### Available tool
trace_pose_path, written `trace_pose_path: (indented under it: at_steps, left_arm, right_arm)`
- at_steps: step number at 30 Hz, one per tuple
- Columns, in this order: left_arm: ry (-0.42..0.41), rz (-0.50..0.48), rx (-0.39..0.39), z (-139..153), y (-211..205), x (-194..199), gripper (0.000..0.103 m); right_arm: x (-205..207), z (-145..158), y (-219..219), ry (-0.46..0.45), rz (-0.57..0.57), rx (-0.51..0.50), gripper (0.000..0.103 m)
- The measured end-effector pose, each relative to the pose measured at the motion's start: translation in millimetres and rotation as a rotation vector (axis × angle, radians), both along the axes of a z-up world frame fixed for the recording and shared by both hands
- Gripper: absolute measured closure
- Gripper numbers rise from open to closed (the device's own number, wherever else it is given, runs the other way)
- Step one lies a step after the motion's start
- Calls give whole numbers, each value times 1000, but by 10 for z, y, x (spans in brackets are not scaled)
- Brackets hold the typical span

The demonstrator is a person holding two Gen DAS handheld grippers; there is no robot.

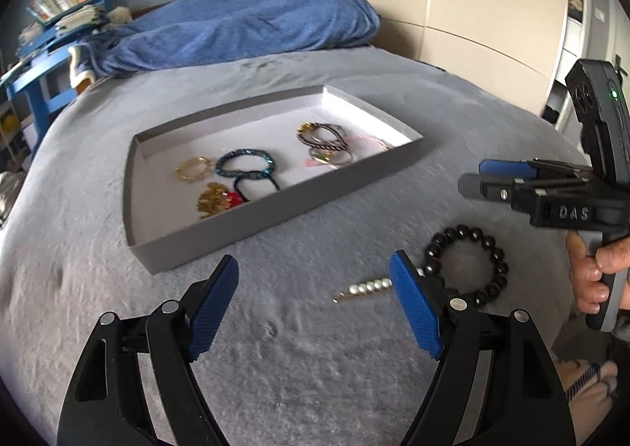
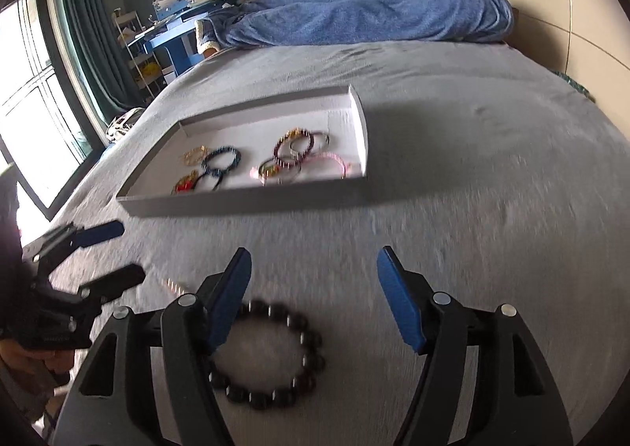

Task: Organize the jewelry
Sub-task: 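Move both tools back to the remaining pearl clip and large black bead bracelet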

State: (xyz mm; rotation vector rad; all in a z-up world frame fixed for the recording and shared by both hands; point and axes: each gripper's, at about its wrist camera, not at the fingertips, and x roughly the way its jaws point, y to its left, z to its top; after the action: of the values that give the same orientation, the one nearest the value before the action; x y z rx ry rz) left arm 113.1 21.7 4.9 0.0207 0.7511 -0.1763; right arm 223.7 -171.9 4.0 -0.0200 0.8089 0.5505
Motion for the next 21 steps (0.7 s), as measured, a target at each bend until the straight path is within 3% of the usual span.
trace_pose_path:
  at_steps: [6,15,21]
  left_arm:
    - [43,-49,50,-125,-58,-3,24]
    - [49,-35,39,-161,-8,-62,24]
    - [48,-78,80,-157,-107,-5,24]
  right_arm:
    - [-230,-182,-75,42,21,7,31]
    - [-397,-257,-26,28,41,-25,29]
    - [-306,-317,-47,36,3,-73,51]
